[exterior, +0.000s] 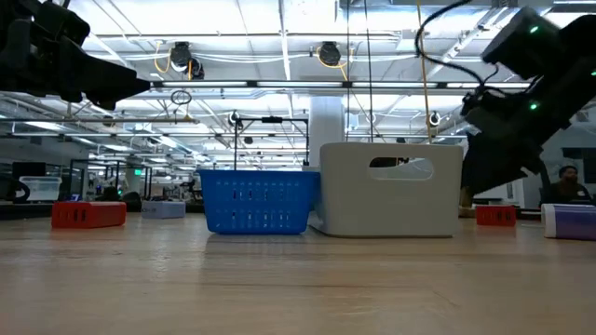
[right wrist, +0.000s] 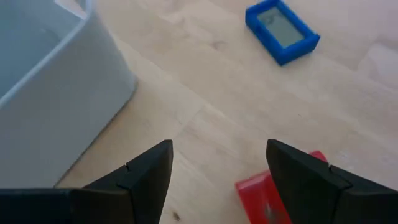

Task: Pick & Place Office items
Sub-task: Put the right red charger adapter into the gray bin

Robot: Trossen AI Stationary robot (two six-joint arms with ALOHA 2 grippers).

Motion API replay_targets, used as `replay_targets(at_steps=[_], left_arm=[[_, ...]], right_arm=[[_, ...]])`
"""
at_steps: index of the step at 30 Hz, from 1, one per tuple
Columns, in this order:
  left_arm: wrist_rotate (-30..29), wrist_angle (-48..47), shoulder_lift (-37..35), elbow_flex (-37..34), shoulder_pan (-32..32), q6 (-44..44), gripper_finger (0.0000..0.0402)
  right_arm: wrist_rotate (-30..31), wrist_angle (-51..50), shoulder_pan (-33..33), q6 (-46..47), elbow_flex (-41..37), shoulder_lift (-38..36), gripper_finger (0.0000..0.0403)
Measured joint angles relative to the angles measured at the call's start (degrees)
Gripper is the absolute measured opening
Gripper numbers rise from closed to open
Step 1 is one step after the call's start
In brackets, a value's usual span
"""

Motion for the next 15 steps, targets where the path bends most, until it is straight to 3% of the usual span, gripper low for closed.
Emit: replay_targets(at_steps=[7,15], left_arm=[[0.0,0.0,0.0,0.0,0.0,0.0,0.0212],[0.0,0.0,0.0,0.0,0.0,-0.1,0.0212]], right_arm=[[-11.0,3.7,-8.5,-4.6,0.1,4.7,0.0254],[-27.8,-0.7,-9.5,-0.6,0.0,3.8,0.0254]])
